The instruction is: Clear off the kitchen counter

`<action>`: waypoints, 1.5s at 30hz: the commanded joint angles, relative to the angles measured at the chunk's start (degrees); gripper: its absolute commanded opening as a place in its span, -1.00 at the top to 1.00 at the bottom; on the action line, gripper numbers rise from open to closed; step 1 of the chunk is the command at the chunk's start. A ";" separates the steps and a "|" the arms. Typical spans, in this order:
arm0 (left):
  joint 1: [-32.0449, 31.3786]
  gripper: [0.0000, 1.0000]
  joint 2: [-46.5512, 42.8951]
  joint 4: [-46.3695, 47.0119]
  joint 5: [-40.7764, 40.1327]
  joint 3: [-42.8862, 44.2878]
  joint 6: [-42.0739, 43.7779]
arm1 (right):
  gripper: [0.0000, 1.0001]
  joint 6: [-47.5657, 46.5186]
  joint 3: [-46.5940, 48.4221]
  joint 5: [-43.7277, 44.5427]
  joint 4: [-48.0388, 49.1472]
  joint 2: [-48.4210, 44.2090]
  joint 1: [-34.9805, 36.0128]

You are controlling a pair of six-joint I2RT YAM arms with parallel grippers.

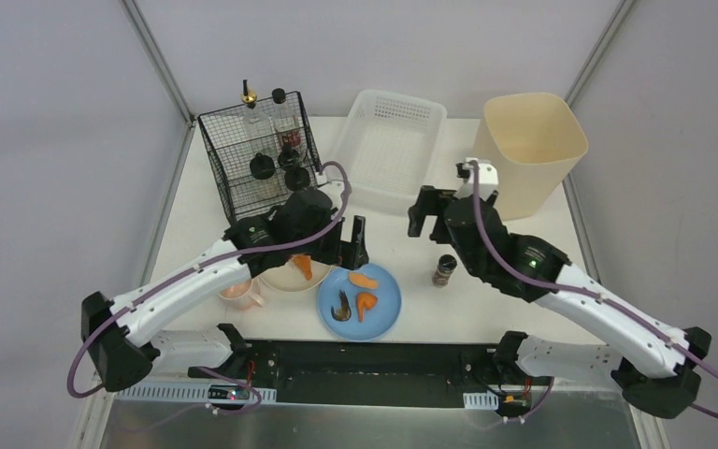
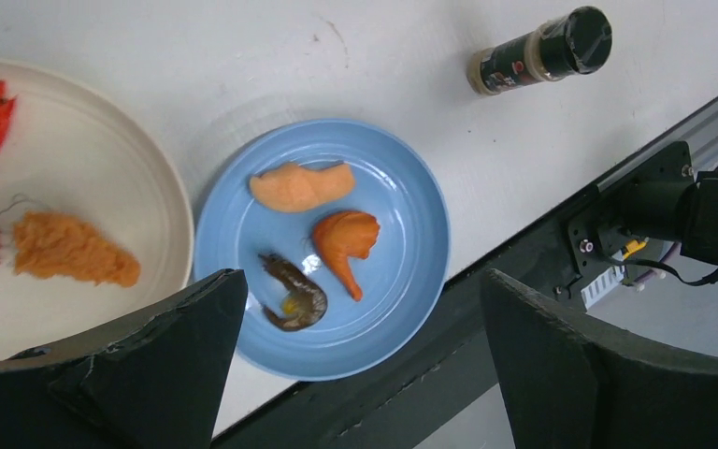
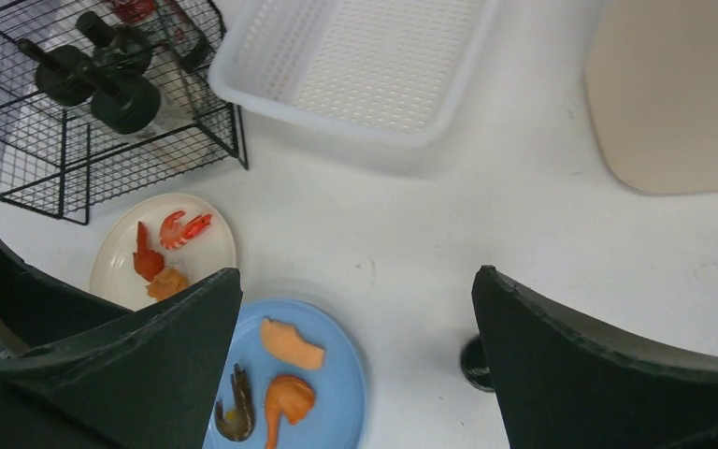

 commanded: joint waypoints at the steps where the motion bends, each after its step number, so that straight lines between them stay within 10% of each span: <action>1: -3.19 -0.99 6.91 7.53 -0.01 4.63 -1.57 | -0.96 4.00 -2.19 6.33 -10.03 -6.65 -0.56; 16: -12.22 -0.99 31.76 14.80 5.01 21.27 -0.72 | -0.96 10.03 0.15 4.09 -22.67 -21.84 -0.64; 35: -15.50 -0.99 52.17 6.79 1.31 39.46 -1.95 | -0.97 4.86 -3.83 -5.07 -16.44 -31.38 -0.59; 45: -16.44 -0.66 55.96 2.61 -0.25 44.16 -1.59 | -0.98 5.34 -4.78 -5.42 -16.71 -31.67 -0.59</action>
